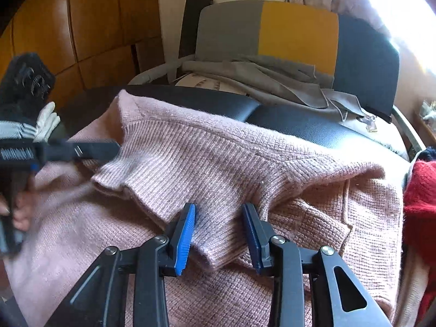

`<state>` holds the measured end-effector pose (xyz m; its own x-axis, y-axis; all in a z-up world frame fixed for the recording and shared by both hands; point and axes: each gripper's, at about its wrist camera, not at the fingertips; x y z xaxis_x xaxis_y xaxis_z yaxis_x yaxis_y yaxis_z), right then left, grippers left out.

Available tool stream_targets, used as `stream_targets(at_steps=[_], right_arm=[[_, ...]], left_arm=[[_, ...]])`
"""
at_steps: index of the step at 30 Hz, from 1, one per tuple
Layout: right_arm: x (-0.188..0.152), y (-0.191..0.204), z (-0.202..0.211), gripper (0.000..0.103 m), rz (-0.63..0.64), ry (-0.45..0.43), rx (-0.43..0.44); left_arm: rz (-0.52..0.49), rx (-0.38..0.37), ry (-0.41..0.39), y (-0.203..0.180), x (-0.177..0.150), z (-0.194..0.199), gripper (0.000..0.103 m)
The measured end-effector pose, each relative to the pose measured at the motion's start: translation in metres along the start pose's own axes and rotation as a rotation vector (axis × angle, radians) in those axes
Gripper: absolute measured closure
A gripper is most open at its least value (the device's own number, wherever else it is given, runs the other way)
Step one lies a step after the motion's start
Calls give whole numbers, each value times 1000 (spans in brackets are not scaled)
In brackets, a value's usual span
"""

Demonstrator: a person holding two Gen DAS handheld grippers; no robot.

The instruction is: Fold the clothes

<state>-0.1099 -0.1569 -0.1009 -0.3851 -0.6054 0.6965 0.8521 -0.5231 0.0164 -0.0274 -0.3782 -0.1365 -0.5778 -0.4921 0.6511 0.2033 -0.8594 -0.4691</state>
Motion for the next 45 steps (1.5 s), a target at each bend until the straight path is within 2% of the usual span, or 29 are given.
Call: stream_targets(at_steps=[3, 5, 7, 9, 13, 15, 17, 20, 22, 23, 25, 26, 28, 31, 34, 37, 41, 45], right_arm=[[13, 1, 6, 55, -39, 16, 4], [28, -1, 17, 51, -62, -27, 7], [46, -5, 22, 26, -70, -68, 1], [62, -14, 13, 20, -59, -65, -54], [73, -51, -28, 20, -133, 39, -72], [65, -67, -49, 19, -189, 92, -52], [54, -69, -49, 18, -186, 34, -42], [48, -63, -48, 17, -170, 15, -68], [49, -62, -47, 17, -171, 24, -73], [50, -60, -43, 17, -174, 34, -76], [51, -57, -24, 15, -192, 47, -71], [47, -56, -7, 12, -199, 17, -45], [27, -58, 28, 0, -234, -9, 21], [-17, -67, 77, 0, -324, -3, 111], [-82, -81, 125, 0, -504, 39, 165], [-149, -94, 170, 0, -685, 31, 213], [-212, -98, 195, 0, -838, 17, 304], [-234, -76, 193, 0, -858, 36, 449]], left_arm=[[-18, 51, -55, 10, 29, 11, 69], [-52, 89, -54, 14, 45, 4, 66], [-94, 136, -38, 19, 60, -9, 65], [-94, 184, 10, 32, 67, -28, 65], [-57, 254, 122, 62, 55, -63, 64], [-53, 241, 91, 66, 50, -63, 62], [-49, 229, 61, 70, 45, -62, 62], [-21, 231, 56, 71, 47, -60, 62], [0, 254, 54, 66, 49, -48, 62], [5, 256, 26, 61, 47, -33, 61], [17, 225, -7, 60, 33, -1, 58], [25, 207, -16, 60, 25, 14, 56], [39, 181, -28, 61, 5, 46, 54], [79, 161, -31, 67, -40, 93, 52], [124, 172, -18, 75, -80, 127, 51], [213, 175, -5, 87, -120, 157, 51], [311, 178, -2, 96, -163, 188, 51], [337, 158, 15, 91, -192, 207, 51]])
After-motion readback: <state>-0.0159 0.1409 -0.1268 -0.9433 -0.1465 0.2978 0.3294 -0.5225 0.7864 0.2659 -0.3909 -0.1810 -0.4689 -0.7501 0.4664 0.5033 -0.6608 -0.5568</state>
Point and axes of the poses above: each gripper's, at about its wrist camera, not at the fingertips, and z roughly against the way its jaws point, y to its left, x to its top
